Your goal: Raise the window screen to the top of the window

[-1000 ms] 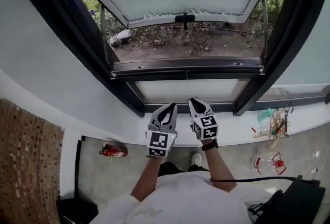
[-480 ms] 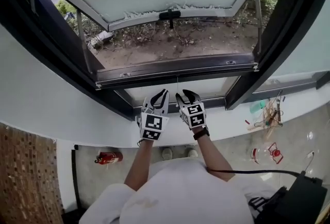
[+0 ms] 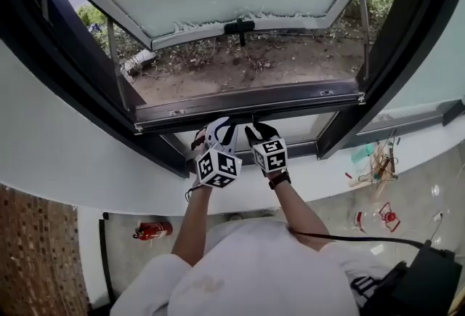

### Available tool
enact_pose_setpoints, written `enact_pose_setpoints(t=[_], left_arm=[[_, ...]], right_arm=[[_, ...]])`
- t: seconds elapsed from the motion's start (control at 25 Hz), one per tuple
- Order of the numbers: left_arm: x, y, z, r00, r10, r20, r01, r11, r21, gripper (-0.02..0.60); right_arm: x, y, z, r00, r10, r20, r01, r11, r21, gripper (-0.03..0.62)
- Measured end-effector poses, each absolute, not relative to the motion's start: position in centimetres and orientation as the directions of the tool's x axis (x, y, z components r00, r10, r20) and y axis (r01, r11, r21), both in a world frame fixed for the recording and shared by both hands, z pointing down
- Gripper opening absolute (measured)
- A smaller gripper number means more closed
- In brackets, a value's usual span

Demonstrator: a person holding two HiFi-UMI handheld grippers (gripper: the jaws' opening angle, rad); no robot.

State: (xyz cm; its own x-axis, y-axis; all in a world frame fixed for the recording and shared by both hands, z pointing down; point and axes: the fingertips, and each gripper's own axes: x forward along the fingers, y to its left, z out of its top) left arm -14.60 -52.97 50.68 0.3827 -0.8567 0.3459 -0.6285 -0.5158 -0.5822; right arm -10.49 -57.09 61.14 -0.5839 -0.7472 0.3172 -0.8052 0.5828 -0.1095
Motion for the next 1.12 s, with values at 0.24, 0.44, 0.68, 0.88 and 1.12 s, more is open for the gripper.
enact_pose_setpoints(t=[0.24, 0.44, 0.68, 0.88, 1.12], left_arm=[[-13.8, -54.3, 52.4, 0.345, -0.836, 0.427, -0.473, -0.548, -0.690, 0.069], [-13.7, -55.2, 52.8, 0.302, -0.850, 0.431, -0.416, -0.524, -0.743, 0.069], [-13.7, -55.4, 53.1, 0.280, -0.876, 0.393, -0.373, -0.477, -0.796, 0.069], [-13.8, -55.7, 53.0, 0.240, -0.880, 0.411, -0.407, -0.475, -0.780, 0.069], [-14.0, -55.4, 53.0, 0.159, -0.879, 0.449, -0.340, -0.475, -0.812, 0.066]], right_arm=[[-10.1, -56.5, 63.4, -0.615, -0.711, 0.341, -0.786, 0.589, -0.188, 0.002], [-9.0, -55.2, 66.9, -0.602, -0.671, 0.433, -0.789, 0.581, -0.198, 0.002], [-7.3, -51.8, 74.4, -0.545, -0.590, 0.596, -0.807, 0.561, -0.182, 0.003], [-6.0, -48.0, 80.1, -0.506, -0.482, 0.715, -0.812, 0.547, -0.206, 0.002], [-4.9, -42.3, 84.5, -0.491, -0.372, 0.787, -0.806, 0.537, -0.248, 0.002]])
